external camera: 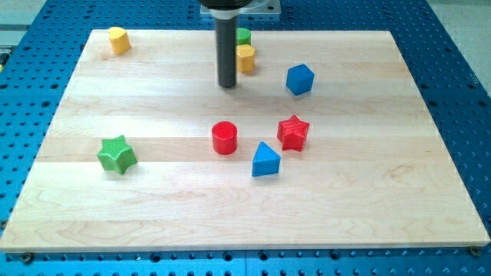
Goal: Push the yellow hexagon to the top right side of the board
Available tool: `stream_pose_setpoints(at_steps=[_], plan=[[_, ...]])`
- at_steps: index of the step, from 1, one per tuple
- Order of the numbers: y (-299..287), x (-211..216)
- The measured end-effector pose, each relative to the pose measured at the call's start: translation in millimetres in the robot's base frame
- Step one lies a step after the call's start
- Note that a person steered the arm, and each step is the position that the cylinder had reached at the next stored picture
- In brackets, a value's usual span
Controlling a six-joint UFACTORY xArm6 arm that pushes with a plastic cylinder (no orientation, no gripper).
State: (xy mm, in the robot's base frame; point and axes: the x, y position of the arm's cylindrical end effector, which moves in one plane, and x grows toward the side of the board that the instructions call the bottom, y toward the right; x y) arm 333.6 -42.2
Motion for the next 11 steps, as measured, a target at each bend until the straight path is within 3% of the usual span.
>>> stream_pose_setpoints(at_steps=[2,5,8,10,11], plan=[[5.5,-51.8],[140.7,-52.9],[173.6,-43.4],[226.0,-96.2],[222.6,-98.2]])
